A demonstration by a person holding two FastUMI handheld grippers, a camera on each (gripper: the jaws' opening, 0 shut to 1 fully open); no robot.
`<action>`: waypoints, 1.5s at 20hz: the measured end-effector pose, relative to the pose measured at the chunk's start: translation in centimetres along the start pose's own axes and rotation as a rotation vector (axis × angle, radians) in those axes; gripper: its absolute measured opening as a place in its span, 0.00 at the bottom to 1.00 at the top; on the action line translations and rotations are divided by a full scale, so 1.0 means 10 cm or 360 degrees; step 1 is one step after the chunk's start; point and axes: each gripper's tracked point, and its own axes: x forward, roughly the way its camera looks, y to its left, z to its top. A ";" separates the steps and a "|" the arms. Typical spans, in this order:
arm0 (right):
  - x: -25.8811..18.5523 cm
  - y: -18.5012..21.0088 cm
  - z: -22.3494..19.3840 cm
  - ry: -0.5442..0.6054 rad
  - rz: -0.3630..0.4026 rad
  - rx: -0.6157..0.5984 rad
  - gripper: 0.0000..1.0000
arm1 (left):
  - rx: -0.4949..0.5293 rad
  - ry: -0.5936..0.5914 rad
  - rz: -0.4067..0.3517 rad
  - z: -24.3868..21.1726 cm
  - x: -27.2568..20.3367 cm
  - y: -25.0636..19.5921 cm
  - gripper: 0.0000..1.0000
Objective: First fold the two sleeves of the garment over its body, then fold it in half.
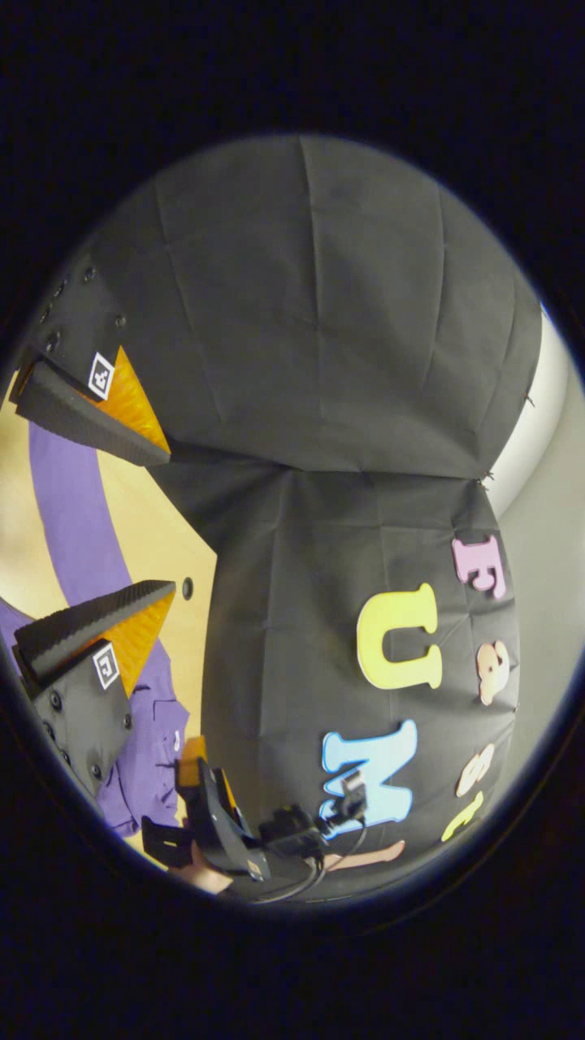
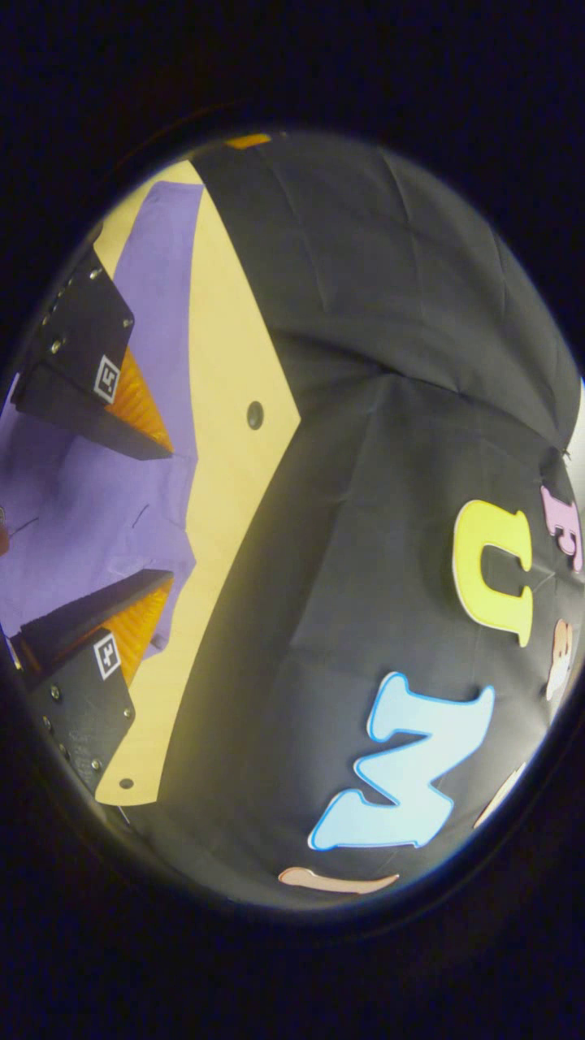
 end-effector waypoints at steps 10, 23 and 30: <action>-0.94 -0.23 0.38 -0.0233 -0.0063 0.0023 0.87 | -0.0135 0.0455 0.0502 -1.22 0.19 1.13 0.93; -1.44 -0.59 0.02 -0.0173 -0.0083 0.0155 0.87 | -0.0256 0.0871 0.0693 -2.21 0.25 1.43 0.95; -1.55 -0.70 -0.13 -0.0147 -0.0087 0.0239 0.87 | -0.0224 0.0839 0.0650 -2.23 0.29 1.32 0.80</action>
